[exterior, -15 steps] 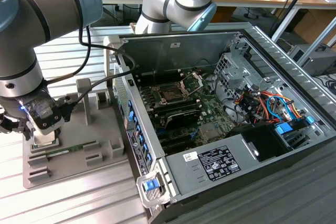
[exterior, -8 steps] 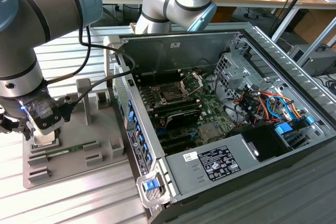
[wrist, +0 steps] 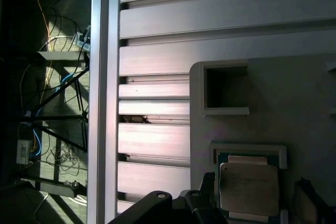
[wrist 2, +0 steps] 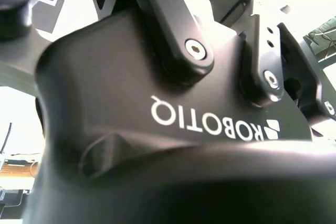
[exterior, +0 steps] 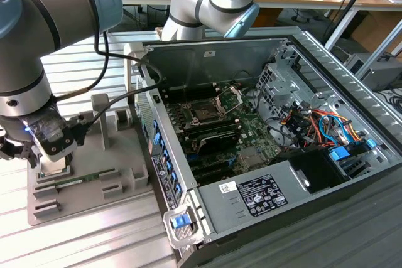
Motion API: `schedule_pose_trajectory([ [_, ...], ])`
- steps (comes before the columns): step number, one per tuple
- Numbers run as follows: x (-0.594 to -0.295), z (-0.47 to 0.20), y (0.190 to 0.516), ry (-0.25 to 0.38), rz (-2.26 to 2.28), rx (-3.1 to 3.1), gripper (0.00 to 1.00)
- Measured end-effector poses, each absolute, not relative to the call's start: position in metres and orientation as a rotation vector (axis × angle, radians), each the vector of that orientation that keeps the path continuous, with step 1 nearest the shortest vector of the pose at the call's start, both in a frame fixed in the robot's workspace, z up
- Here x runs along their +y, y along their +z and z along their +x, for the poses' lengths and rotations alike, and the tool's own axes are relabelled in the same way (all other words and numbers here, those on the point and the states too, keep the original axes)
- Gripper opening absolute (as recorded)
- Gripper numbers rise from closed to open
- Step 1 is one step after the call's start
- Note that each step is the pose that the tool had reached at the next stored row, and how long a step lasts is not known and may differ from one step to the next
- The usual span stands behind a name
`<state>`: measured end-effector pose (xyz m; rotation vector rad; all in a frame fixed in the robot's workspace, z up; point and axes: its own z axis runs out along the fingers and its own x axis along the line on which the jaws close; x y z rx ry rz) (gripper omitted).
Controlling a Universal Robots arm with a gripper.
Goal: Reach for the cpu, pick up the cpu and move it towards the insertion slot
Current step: 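Pick up the cpu and move it towards the insertion slot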
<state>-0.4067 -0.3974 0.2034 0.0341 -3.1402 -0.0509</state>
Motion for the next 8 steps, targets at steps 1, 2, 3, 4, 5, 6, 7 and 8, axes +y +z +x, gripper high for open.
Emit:
schedule_pose_trajectory([
  [1, -0.3974, -0.4068, 0.2033, -0.040, 0.035, -3.140, 0.66],
  [2, -0.3975, -0.4068, 0.2031, -0.030, 0.038, -3.140, 0.66],
  [3, -0.3975, -0.4067, 0.2029, -0.021, 0.045, -3.140, 0.66],
  [4, -0.3975, -0.4067, 0.2028, -0.014, 0.054, -3.140, 0.66],
  [5, -0.3976, -0.4067, 0.2027, -0.010, 0.064, -3.139, 0.66],
  [6, -0.3976, -0.4067, 0.2027, -0.008, 0.067, -3.139, 0.66],
  [7, -0.3975, -0.4068, 0.2027, -0.008, 0.067, -3.139, 0.66],
  [8, -0.3975, -0.4068, 0.2026, -0.008, 0.067, -3.139, 0.66],
])
